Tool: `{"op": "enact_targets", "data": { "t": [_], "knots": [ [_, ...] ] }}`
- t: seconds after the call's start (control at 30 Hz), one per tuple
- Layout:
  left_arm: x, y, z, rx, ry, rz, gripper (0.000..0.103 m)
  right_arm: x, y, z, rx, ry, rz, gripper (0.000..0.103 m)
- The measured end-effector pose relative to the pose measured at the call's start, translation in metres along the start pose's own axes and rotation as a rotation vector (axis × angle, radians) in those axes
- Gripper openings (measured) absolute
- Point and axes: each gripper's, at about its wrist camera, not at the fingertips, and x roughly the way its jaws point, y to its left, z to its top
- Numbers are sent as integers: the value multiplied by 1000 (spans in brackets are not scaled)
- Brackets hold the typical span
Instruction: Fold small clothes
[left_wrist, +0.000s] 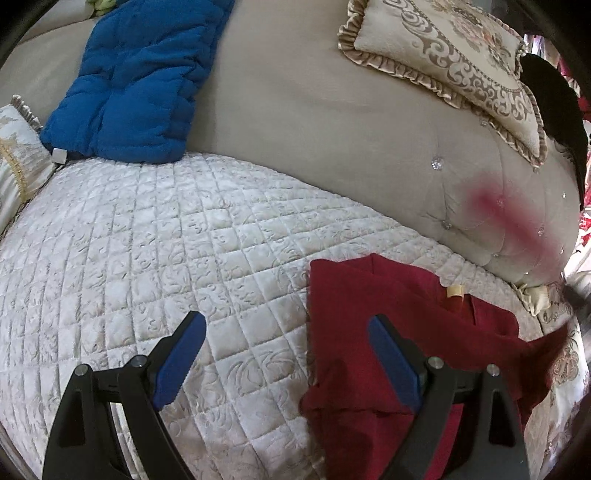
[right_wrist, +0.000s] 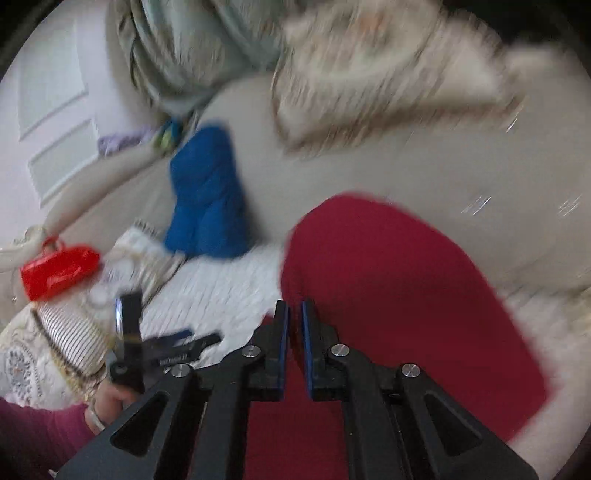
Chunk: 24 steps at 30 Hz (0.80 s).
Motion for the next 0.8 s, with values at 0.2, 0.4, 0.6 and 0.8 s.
{"op": "enact_targets", "data": {
  "t": [0.2, 0.4, 0.6, 0.8],
  "knots": [
    [1, -4, 2, 8, 5, -30, 93, 44, -25, -66, 117, 224, -52, 1],
    [10, -24, -7, 73, 22, -17, 93, -71, -89, -70, 270, 10, -269, 22],
    [14, -32, -11, 104, 22, 1, 93, -70, -157, -75, 472, 32, -350, 25],
    [19, -31, -12, 113, 37, 14, 93, -39, -151, -63, 285, 71, -547, 0]
  ]
}}
